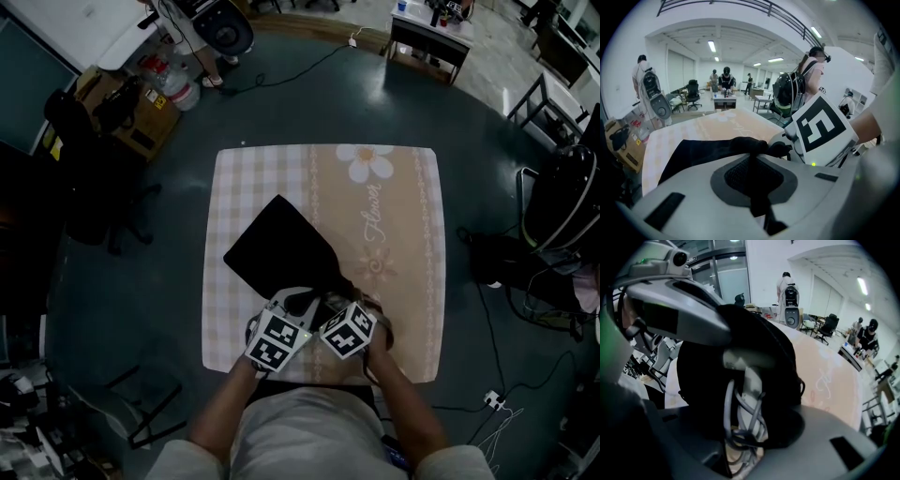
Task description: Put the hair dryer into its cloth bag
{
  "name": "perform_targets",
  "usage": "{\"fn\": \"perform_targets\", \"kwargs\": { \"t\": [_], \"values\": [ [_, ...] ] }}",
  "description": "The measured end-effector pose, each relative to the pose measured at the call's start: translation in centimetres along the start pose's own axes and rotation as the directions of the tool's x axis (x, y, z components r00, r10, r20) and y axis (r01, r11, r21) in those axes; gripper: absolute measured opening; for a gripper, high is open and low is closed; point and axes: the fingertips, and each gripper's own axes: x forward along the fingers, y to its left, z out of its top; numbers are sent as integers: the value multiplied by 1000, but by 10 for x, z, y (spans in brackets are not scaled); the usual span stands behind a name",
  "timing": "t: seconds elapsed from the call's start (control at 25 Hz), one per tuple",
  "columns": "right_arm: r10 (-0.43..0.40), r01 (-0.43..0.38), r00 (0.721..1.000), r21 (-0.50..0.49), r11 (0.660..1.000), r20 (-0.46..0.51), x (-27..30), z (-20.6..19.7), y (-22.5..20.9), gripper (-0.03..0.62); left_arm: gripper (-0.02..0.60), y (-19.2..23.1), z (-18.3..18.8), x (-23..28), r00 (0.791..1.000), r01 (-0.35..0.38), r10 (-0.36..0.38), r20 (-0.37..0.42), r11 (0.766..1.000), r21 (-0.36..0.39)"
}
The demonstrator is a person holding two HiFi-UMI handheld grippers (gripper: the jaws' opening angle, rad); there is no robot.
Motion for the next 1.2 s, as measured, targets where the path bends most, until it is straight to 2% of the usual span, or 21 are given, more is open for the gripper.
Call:
{"fn": "perform_targets", "kwargs": {
  "t": [0.2, 0.24, 0.28, 0.32, 0.44, 0.56, 0.84, 1.0, 1.2],
  "values": [
    [7, -7, 1000, -2, 1000, -1, 1, 1, 2, 186, 22, -3, -4, -6, 999, -45, 43, 25, 995, 86],
    [9, -9, 1000, -2, 1000, -2, 1, 1, 3, 186, 65, -6, -7, -6, 999, -37, 35, 23, 996, 86],
    [13, -13, 1000, 0, 1000, -2, 1, 1, 4, 186, 139, -9, -10, -8, 999, -29, 27, 20, 996, 79],
    [18, -17, 1000, 4, 1000, -2, 2, 1, 5, 186, 176, -11, -13, -9, 1000, -26, 25, 19, 997, 72],
    [32, -32, 999, 13, 999, 0, 2, 2, 6, 185, 195, -16, -26, -18, 999, -42, 41, 12, 997, 62],
    [40, -40, 999, 17, 999, 2, 3, 2, 6, 184, 202, -26, -45, -26, 998, -60, 62, -14, 994, 92],
    [73, -73, 997, 26, 997, -4, 3, 2, 15, 184, 197, -25, -71, -27, 982, -173, 182, -42, 973, 155],
    [89, -89, 996, 52, 995, -4, 2, 3, 16, 183, 71, -14, -66, -31, 965, -257, 261, 1, 948, 188],
    [95, -95, 995, 61, 994, -1, 3, 9, 18, 181, 20, -8, -63, -34, 961, -277, 276, 30, 943, 185]
  ]
}}
